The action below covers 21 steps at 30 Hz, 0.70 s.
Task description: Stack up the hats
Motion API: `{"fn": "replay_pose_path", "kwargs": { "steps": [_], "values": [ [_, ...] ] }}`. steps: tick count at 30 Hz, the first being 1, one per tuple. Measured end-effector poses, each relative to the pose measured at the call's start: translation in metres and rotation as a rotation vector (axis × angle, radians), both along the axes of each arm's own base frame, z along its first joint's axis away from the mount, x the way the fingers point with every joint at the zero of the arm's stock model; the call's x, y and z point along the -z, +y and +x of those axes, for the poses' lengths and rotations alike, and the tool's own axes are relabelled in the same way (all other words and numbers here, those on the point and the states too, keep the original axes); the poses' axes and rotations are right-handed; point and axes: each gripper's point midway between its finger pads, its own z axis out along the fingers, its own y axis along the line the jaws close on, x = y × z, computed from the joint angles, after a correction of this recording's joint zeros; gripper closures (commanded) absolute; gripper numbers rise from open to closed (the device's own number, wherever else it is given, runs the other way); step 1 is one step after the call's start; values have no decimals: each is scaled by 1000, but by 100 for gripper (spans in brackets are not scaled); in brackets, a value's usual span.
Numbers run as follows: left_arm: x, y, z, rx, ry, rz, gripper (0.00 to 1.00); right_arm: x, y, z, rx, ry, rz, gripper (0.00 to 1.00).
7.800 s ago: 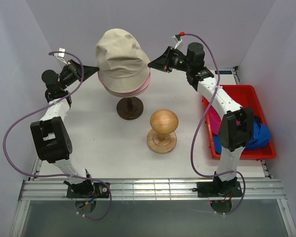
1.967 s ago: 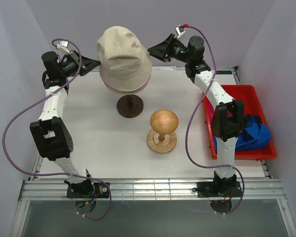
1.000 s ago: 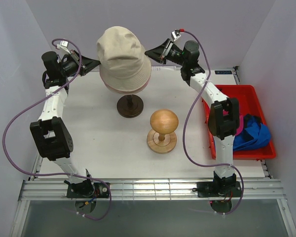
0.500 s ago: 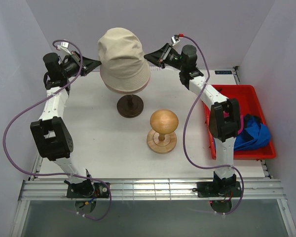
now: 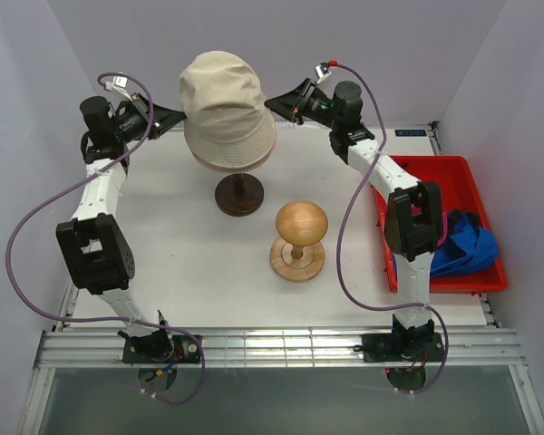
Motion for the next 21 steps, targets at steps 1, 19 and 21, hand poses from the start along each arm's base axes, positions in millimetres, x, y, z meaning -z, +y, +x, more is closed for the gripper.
{"fn": "replay_pose_path", "kwargs": {
  "steps": [1, 19, 21],
  "values": [
    [-1, 0, 0, -1, 1, 3, 100, 0, 0, 0, 0, 1, -2, 92],
    [-9, 5, 12, -9, 44, 13, 100, -4, -1, -3, -22, 18, -29, 92],
    [-9, 5, 15, -3, 49, 5, 100, -5, -1, -5, -23, 18, -30, 92]
  ]
}}
